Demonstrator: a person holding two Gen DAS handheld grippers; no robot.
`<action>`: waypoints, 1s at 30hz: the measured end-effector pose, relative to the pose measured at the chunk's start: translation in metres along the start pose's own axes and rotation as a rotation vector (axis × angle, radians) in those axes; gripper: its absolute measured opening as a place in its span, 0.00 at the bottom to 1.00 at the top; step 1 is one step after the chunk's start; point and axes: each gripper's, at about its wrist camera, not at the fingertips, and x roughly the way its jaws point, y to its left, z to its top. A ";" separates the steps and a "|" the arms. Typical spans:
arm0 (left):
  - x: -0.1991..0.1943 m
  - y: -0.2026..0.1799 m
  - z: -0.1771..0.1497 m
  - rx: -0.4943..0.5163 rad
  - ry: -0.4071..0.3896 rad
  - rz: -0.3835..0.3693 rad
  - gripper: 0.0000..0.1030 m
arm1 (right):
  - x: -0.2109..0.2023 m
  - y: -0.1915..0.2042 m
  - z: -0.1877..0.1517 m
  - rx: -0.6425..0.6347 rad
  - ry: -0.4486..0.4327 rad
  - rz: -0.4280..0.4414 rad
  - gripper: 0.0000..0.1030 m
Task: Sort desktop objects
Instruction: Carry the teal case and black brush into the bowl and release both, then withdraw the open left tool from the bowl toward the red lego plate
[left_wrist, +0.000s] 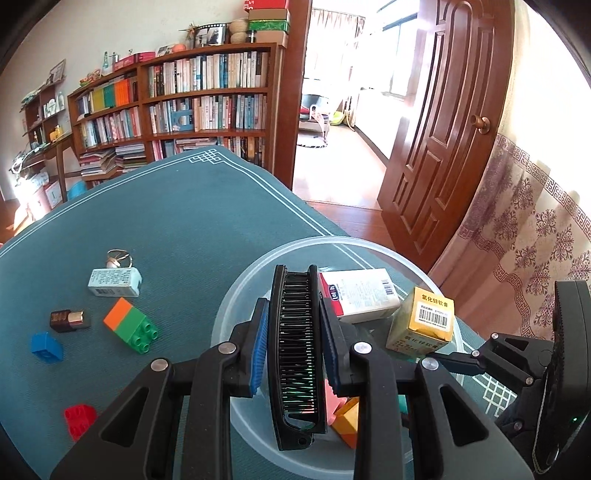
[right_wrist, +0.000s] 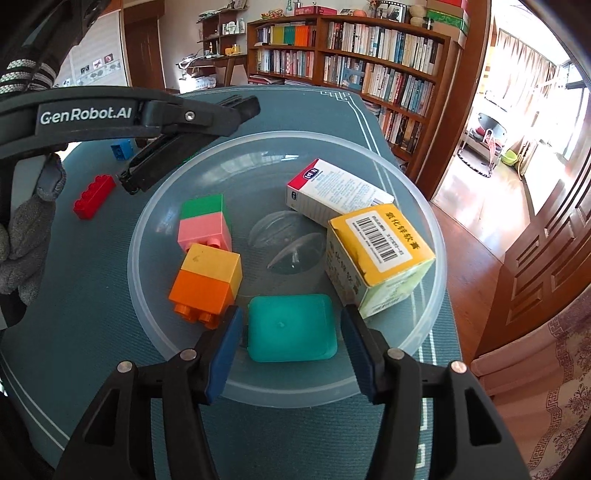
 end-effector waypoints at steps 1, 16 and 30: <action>0.003 0.001 0.001 -0.003 -0.001 -0.010 0.28 | -0.001 0.000 0.000 0.006 -0.004 0.005 0.60; 0.018 0.020 0.005 -0.076 0.004 -0.071 0.45 | -0.022 -0.021 0.009 0.181 -0.131 0.099 0.67; -0.024 0.081 -0.016 -0.171 -0.013 0.102 0.45 | -0.036 -0.016 0.044 0.270 -0.265 0.158 0.70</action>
